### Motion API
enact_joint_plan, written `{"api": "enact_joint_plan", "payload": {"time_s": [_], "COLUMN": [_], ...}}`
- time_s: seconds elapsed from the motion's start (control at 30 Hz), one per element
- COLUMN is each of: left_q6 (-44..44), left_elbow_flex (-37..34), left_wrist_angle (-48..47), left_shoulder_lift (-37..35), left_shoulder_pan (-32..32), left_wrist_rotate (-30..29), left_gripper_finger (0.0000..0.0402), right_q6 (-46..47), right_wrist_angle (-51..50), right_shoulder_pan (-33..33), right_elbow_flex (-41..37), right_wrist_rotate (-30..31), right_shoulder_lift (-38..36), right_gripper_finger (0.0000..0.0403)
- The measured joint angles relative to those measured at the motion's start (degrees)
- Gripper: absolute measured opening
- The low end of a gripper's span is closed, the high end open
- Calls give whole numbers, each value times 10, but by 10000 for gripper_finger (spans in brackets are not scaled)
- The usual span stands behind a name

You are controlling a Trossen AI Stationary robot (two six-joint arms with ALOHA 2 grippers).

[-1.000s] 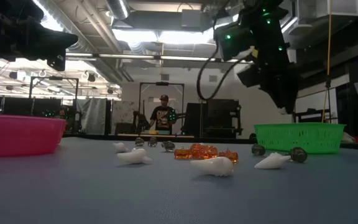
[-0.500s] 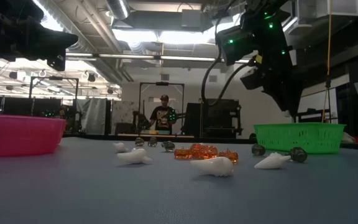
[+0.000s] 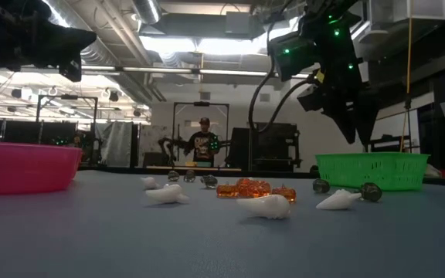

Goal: Sort Halloween decoration
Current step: Put the black skull toy into the orange bowl

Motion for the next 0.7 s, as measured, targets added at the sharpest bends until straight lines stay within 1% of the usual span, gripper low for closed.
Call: {"api": "enact_joint_plan", "payload": {"time_s": [0.1, 0.17, 0.27, 0.37, 0.47, 0.57, 0.7], "left_q6": [-1, -1, -1, -1, -1, -4, -35], "left_elbow_flex": [0, 0, 0, 0, 0, 0, 4], "left_wrist_angle": [29, 71, 139, 178, 196, 215, 259], "left_shoulder_lift": [0, 2, 9, 20, 35, 58, 99], "left_shoulder_pan": [0, 0, 0, 0, 0, 0, 0], "left_wrist_rotate": [-4, -15, -15, -24, -55, -85, -111], "left_gripper_finger": [0, 0, 0, 3, 21, 49, 87], "right_q6": [11, 12, 25, 29, 31, 47, 67], "right_wrist_angle": [-2, -5, -5, -3, -2, 0, 13], "right_shoulder_pan": [0, 0, 0, 0, 0, 0, 0], "right_elbow_flex": [0, 0, 0, 0, 0, 0, 0], "right_wrist_rotate": [0, 0, 4, 4, 5, 4, 3], "right_shoulder_lift": [0, 0, -5, -18, -43, -79, -132], "right_gripper_finger": [172, 172, 172, 172, 172, 172, 172]}}
